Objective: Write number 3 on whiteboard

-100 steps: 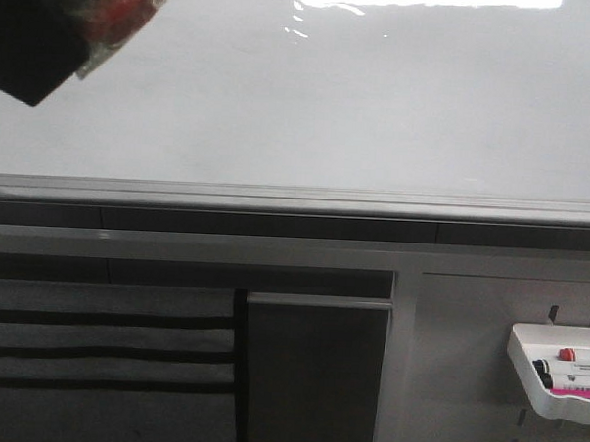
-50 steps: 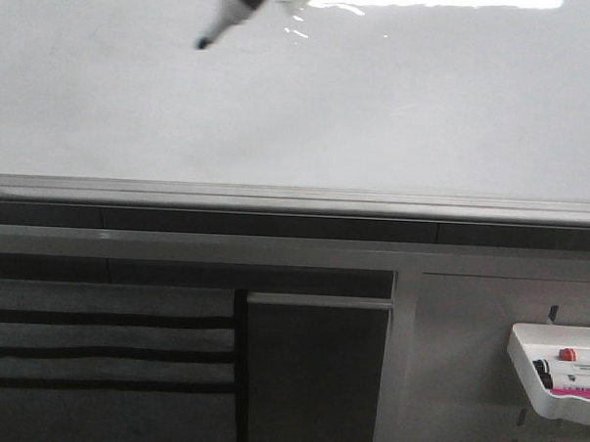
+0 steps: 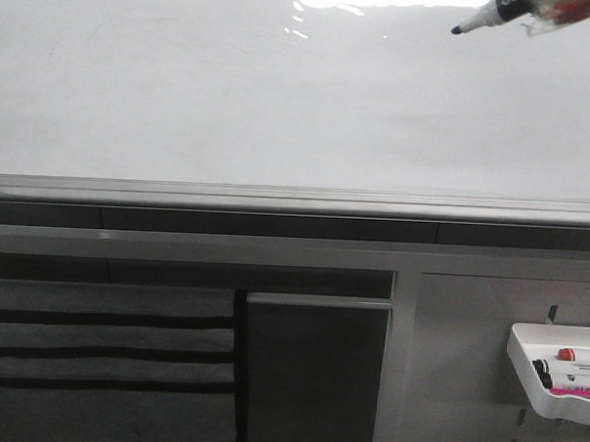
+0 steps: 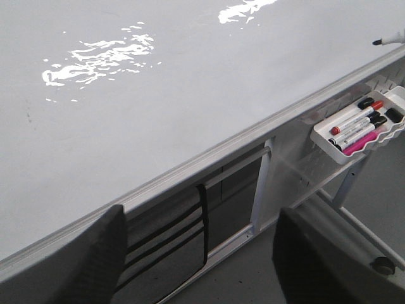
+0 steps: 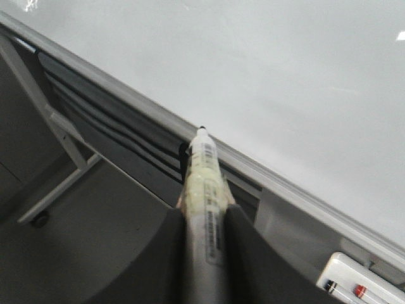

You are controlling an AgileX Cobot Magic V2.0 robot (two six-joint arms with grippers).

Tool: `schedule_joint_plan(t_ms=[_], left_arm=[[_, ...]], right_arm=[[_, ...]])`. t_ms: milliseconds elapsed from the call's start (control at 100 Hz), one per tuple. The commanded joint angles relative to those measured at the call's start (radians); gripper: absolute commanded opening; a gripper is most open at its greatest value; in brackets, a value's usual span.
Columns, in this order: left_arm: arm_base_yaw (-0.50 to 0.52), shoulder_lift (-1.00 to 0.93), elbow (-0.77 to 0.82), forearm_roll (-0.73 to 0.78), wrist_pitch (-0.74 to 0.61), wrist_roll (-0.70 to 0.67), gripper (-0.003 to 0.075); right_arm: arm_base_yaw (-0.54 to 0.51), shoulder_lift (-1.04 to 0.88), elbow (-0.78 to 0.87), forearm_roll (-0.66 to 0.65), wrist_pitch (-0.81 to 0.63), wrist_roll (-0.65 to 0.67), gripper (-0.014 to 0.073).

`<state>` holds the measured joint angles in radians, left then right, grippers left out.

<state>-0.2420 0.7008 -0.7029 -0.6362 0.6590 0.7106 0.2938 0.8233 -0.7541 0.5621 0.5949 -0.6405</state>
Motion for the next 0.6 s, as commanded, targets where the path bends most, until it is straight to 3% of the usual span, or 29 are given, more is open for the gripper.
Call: schedule_joint_plan(t_ms=[0, 240, 590], left_arm=[[0.002, -0.003, -0.024, -0.045, -0.072, -0.012, 0.0456], [0.002, -0.001, -0.024, -0.036, -0.07, -0.012, 0.0454], [0.002, 0.001, -0.024, -0.038, -0.07, -0.012, 0.0454]], right_arm=[[-0.005, -0.025, 0.017, 0.032, -0.142, 0.001, -0.0031], [-0.005, 0.012, -0.012, 0.085, -0.143, 0.001, -0.0031], [-0.047, 0.402, -0.449, 0.087, 0.221, 0.001, -0.0031]])
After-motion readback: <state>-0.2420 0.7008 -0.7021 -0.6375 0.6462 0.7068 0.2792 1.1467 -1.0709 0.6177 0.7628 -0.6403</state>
